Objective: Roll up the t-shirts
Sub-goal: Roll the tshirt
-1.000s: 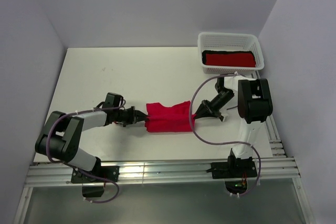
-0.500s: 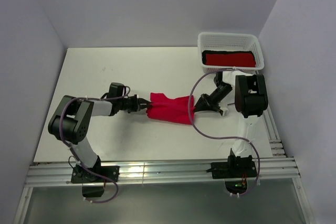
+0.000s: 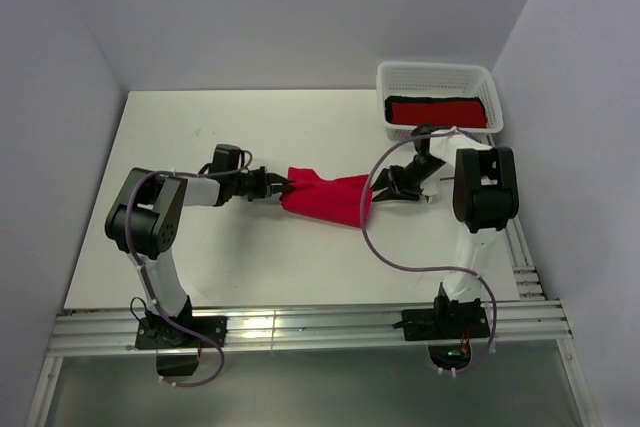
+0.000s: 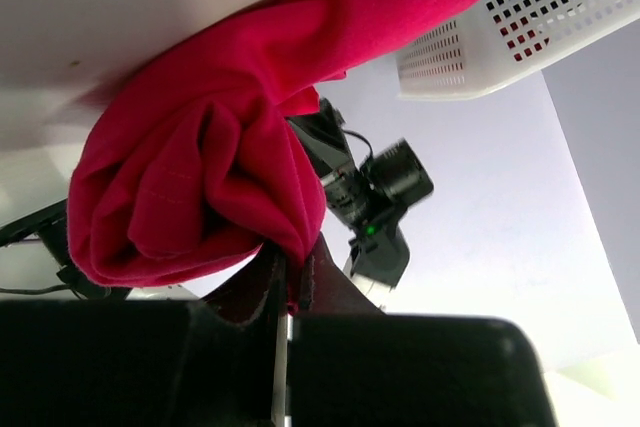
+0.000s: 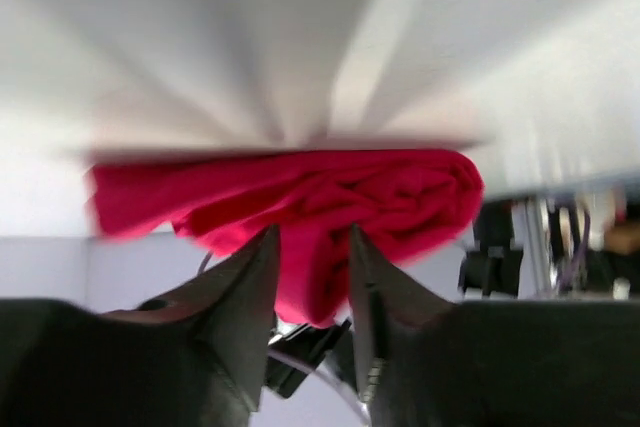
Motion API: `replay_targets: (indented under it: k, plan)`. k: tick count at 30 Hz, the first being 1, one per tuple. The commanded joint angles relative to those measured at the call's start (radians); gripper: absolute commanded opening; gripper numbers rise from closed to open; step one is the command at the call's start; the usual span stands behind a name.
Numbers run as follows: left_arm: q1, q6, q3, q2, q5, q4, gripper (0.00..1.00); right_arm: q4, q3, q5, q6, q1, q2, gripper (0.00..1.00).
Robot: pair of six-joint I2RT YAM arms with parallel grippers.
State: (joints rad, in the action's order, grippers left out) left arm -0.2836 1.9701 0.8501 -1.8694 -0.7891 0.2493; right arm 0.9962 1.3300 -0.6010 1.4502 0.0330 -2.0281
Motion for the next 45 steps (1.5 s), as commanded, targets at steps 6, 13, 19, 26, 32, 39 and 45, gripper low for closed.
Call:
replay_targets:
  k: [6,13,19,26,32,39,45]
  plan:
    - [0.015,-0.054,0.009,-0.103,0.022,-0.281,0.01,-0.229,-0.149,0.162,-0.1,-0.018,0.349,0.82]
    - [-0.009,-0.183,-0.022,-0.045,-0.002,-0.346,0.01,-0.303,-0.267,0.218,-0.126,0.054,0.643,1.0]
    - [-0.066,-0.212,-0.172,0.084,0.011,-0.282,0.01,-0.379,-0.292,0.32,-0.019,0.265,0.692,1.0]
    - [-0.085,-0.251,-0.341,0.217,0.045,-0.196,0.01,-0.568,-0.434,0.426,0.076,0.482,0.755,1.0]
    - [-0.127,-0.283,-0.463,0.315,0.082,-0.096,0.01,-0.709,-0.636,0.541,0.046,0.616,0.995,1.0]
    - [-0.193,-0.341,-0.506,0.352,0.12,-0.11,0.01,-0.777,-0.998,0.697,0.192,0.795,1.434,1.0]
    - [-0.278,-0.278,-0.559,0.352,0.123,-0.025,0.01,-0.959,-1.184,0.902,0.242,1.03,1.482,1.0]
